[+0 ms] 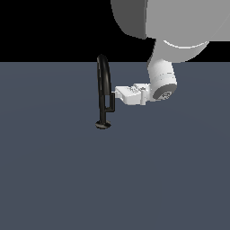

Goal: Turn on the faucet by rotating a designated handle.

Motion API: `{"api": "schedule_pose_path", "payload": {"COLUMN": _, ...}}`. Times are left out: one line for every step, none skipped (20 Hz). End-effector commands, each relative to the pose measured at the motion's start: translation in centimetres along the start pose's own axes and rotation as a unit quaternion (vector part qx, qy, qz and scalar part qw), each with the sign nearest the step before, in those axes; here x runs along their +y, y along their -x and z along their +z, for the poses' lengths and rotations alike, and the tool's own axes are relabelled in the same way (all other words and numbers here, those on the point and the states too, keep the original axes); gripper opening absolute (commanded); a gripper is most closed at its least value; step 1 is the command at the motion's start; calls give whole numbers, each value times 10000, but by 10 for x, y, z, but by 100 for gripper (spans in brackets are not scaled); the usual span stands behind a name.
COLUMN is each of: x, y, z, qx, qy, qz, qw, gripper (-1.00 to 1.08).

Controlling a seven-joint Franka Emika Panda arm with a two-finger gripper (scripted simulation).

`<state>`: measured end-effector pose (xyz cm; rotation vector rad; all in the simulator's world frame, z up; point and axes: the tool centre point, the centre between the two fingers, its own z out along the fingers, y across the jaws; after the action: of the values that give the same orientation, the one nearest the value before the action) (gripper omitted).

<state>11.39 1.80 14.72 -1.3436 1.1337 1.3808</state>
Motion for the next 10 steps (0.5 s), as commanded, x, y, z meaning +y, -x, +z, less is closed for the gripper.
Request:
{"api": "schedule_pose_path", "payload": {"x": 4, "y": 1, "z": 0, "qx": 0, "qy": 0, "qz": 0, "qw": 10000, "gripper": -100}}
{"api": "schedule_pose_path", "payload": {"x": 5, "y": 2, "z": 0, "qx": 0, "qy": 0, "qz": 0, "qw": 10000, "gripper": -100}}
{"api": "schedule_pose_path", "payload": {"x": 7, "y": 2, "z": 0, "qx": 0, "qy": 0, "qz": 0, "qw": 10000, "gripper": -100}}
{"api": "schedule_pose_path", "payload": {"x": 9, "y": 3, "z": 0, "qx": 0, "qy": 0, "qz": 0, "qw": 10000, "gripper": -100}}
{"api": "schedule_pose_path", "payload": {"x": 10, "y": 3, "z": 0, "qx": 0, "qy": 0, "qz": 0, "qw": 10000, "gripper": -100}}
{"api": "schedule_pose_path", "payload": {"x": 12, "y": 4, "z": 0, "qx": 0, "qy": 0, "qz": 0, "qw": 10000, "gripper": -100}}
{"api": "schedule_pose_path", "payload": {"x": 13, "y": 4, "z": 0, "qx": 0, "qy": 0, "qz": 0, "qw": 10000, "gripper": -100}}
{"api": "schedule_pose_path", "payload": {"x": 15, "y": 5, "z": 0, "qx": 0, "qy": 0, "qz": 0, "qw": 10000, "gripper": -100}}
{"api": "schedule_pose_path", "payload": {"x": 17, "y": 5, "z": 0, "qx": 0, "qy": 0, "qz": 0, "qw": 10000, "gripper": -100}}
{"api": "schedule_pose_path", "payload": {"x": 19, "y": 6, "z": 0, "qx": 0, "qy": 0, "qz": 0, "qw": 10000, "gripper": -100}}
